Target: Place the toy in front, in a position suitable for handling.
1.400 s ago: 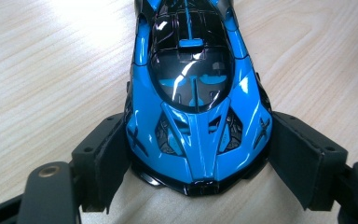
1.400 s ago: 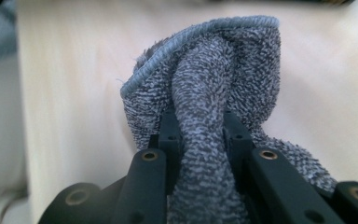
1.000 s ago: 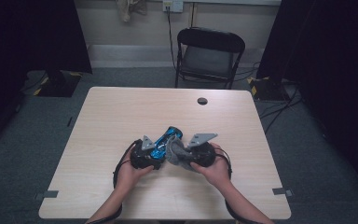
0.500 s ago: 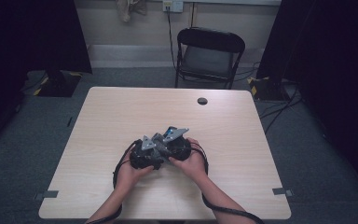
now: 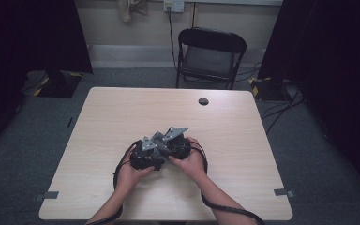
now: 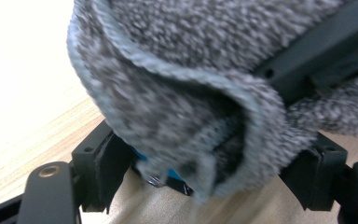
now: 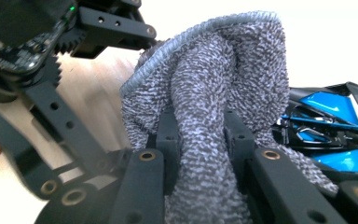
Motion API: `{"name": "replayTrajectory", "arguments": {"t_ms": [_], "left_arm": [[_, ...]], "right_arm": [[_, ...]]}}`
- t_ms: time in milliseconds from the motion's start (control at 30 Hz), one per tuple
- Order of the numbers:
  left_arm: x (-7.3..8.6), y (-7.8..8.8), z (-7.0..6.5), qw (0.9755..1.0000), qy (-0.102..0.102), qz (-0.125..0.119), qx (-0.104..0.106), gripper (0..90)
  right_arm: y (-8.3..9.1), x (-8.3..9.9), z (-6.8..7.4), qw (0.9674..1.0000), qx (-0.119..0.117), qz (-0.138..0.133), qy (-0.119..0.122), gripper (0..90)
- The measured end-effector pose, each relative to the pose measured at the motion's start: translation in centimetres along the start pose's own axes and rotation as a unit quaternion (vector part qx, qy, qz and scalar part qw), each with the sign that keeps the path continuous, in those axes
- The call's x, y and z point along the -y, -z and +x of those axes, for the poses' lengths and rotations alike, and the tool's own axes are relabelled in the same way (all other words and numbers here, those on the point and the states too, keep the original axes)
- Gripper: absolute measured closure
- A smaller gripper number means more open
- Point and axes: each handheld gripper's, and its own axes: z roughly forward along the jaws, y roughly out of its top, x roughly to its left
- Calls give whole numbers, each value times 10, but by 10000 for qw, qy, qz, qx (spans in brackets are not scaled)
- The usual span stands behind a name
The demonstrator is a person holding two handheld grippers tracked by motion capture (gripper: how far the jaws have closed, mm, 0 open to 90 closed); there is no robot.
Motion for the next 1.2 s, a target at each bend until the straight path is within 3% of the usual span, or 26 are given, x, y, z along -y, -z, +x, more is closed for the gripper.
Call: {"name": "replayTrajectory", "arguments": {"t_ms": [567,733,867,1200], "left_arm": [[0,0,0,9999,87,10,60,232],[0,0,1,9999,105,25,63,231],[0,0,1,9999,99,23,53,231],[0,0,1,9999,92,32,47,231]], "right_arm": [[-6,-10,-15,9994,278,-39,-226,736],[-4,-8,-13,9995,159,-102,-258,735],[-6,-3,-5,9998,-107,-96,-146,730],[-6,-8,-13,9995,54,-128,-301,733]]}}
